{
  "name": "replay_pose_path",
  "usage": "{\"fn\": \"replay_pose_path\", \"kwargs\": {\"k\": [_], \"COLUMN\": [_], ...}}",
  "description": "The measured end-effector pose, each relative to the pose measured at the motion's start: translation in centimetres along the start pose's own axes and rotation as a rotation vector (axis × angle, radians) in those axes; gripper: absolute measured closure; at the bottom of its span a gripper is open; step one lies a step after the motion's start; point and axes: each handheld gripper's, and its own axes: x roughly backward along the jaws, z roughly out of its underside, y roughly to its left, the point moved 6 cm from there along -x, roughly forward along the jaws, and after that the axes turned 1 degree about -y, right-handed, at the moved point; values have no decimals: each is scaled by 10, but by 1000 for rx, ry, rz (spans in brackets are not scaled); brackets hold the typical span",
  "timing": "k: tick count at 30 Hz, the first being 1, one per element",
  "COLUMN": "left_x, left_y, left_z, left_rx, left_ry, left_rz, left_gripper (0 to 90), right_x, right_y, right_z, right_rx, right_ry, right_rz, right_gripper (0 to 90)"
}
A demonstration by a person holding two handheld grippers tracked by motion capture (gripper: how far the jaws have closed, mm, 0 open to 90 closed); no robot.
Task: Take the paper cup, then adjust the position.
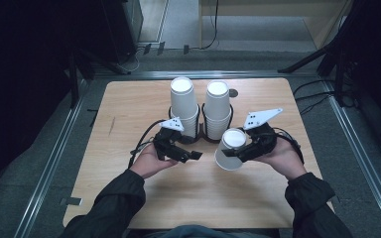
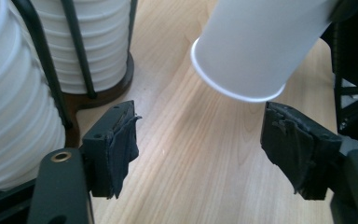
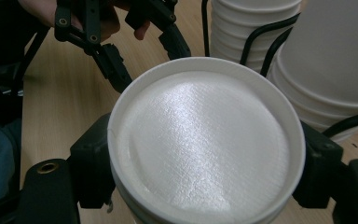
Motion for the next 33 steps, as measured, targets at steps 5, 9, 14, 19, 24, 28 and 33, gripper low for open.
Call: {"fn": "replay_pose_path", "kwargs": {"k": [5, 9, 14, 19, 24, 28, 33], "left_x": [0, -1, -3, -6, -14, -21, -30], "left_y": [-8, -9, -8, -9, -12, -15, -20], "left_z": [4, 6, 9, 6, 7, 8, 11], "left_rx": [-40, -51, -48, -51, -67, -71, -88], "left_ry": [26, 7, 8, -15, 6, 19, 42], "left_rz": [68, 77, 88, 104, 101, 109, 124], "left_gripper": [133, 123, 84, 50, 37, 17, 11], "right_x": [-11, -20, -28, -33, -38, -40, -40], "right_y": [4, 4, 4, 7, 11, 15, 20], "right_z": [5, 10, 9, 7, 3, -1, -6], "right_rx": [-1, 3, -1, 10, 11, 15, 25], "right_ry": [-39, -9, -16, -19, -25, -32, -45], "right_rz": [-45, -46, -54, -75, -104, -117, -131], "right_gripper": [241, 241, 241, 241, 241, 241, 241]}}
